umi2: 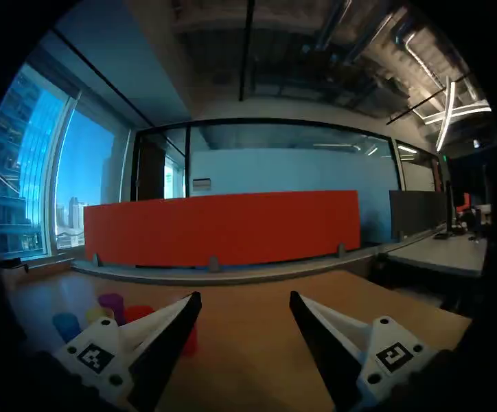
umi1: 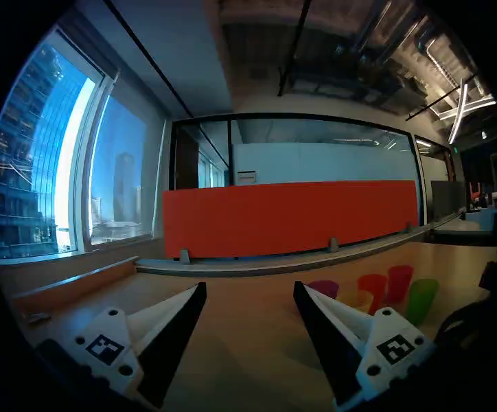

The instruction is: Pour water

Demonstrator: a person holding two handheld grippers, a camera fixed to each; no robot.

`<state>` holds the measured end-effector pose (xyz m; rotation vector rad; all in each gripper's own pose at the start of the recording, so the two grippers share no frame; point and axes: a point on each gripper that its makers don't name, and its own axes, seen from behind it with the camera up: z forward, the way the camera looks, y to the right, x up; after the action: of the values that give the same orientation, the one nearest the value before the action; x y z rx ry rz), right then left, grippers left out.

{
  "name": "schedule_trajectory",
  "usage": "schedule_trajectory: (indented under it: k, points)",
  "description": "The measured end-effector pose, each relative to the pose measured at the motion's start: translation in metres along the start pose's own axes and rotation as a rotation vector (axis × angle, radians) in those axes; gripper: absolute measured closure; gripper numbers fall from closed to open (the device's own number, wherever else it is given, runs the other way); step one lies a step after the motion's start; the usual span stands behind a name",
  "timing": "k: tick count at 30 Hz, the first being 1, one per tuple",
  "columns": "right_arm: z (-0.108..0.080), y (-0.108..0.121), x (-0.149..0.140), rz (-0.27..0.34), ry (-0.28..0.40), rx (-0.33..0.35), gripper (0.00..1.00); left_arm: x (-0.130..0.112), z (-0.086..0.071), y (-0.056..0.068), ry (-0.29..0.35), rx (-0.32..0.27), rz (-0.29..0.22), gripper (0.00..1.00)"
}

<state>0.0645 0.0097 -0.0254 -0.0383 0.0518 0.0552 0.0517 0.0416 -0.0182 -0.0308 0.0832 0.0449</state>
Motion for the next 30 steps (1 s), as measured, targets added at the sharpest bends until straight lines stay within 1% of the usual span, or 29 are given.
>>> schedule_trajectory:
  k: [5,12,18,26,30]
  points:
    - [-0.001,-0.001,-0.003,0.003,-0.005,-0.002,0.0,-0.01,0.004,-0.006,-0.014,-0.008,-0.005,0.06]
    - [-0.002,-0.004,-0.003,-0.004,-0.012,-0.007,0.0,-0.022,0.006,-0.02,-0.028,0.003,-0.013,0.06]
    - [-0.001,-0.009,-0.002,-0.016,-0.016,-0.003,0.0,-0.035,0.009,-0.028,-0.044,0.007,-0.03,0.06]
    - [0.0,-0.014,0.0,-0.028,-0.016,0.002,0.0,-0.045,0.011,-0.036,-0.059,0.017,-0.046,0.06]
    - [0.001,-0.015,0.001,-0.02,-0.017,0.004,0.0,-0.049,0.012,-0.038,-0.068,0.022,-0.053,0.06]
